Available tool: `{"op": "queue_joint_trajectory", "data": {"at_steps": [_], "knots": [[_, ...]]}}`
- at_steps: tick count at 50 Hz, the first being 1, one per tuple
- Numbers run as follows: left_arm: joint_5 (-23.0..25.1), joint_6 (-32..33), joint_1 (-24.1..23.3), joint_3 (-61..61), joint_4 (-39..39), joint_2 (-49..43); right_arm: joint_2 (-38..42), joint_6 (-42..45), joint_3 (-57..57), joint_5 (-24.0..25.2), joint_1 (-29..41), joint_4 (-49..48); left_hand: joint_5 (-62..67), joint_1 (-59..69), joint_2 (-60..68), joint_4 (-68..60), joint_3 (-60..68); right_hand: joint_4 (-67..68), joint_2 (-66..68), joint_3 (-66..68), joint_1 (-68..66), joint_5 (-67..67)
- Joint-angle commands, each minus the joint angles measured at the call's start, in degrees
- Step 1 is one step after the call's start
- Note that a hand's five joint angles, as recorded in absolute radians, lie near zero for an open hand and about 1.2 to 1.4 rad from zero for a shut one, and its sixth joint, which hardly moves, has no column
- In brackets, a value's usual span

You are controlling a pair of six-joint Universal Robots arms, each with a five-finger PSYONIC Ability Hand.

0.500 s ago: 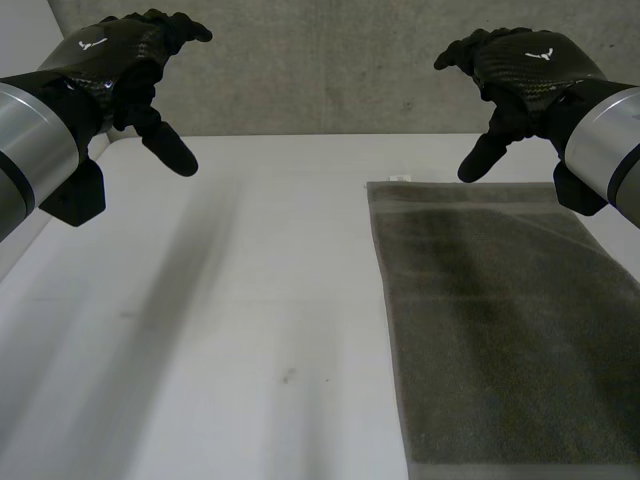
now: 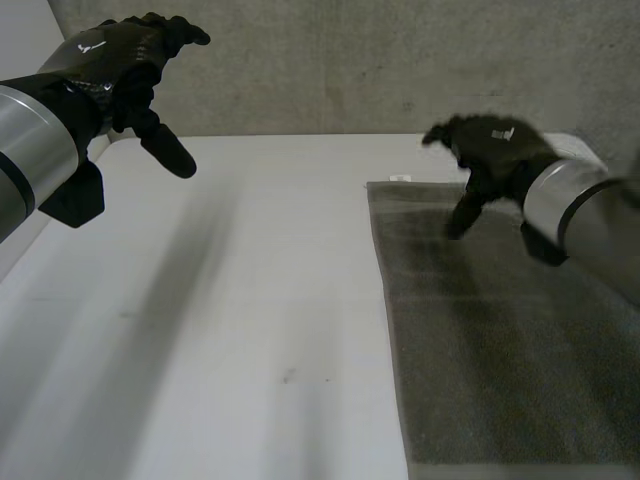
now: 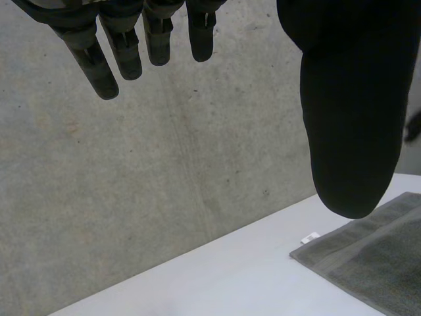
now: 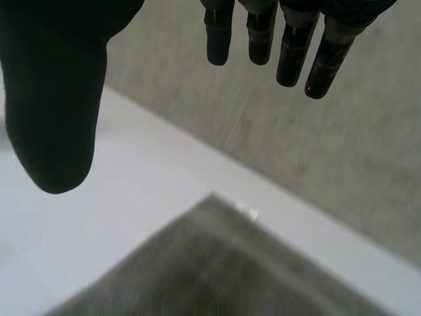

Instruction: Fold the laundry

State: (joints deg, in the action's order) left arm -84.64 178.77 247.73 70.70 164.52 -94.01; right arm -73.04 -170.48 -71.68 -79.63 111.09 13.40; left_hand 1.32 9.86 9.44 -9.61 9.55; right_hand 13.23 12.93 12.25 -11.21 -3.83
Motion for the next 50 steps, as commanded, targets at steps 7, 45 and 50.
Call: {"op": "queue_joint_trajectory", "data": {"at_steps": [7,45,50], "knots": [[-0.2,0.0,0.0,0.4,1.0,-0.5,11.8,-8.6,-9.3,-14.9,6.4,-12.3,-1.3,0.2,0.6,-0.4,0.5,-3.2,-2.9,-2.3,1.2,3.8],[-0.2,0.1,0.0,1.7,2.6,-0.6,21.9,-6.6,-14.6,-24.7,15.9,-26.3,-1.3,0.1,0.6,-0.4,0.5,-3.2,-2.9,-2.3,1.2,3.8],[-0.2,0.1,0.0,1.8,2.6,-0.5,22.0,-6.4,-14.7,-25.9,15.9,-27.6,-1.3,0.2,0.6,-0.4,0.5,-3.2,-2.9,-2.3,1.2,3.8]]}}
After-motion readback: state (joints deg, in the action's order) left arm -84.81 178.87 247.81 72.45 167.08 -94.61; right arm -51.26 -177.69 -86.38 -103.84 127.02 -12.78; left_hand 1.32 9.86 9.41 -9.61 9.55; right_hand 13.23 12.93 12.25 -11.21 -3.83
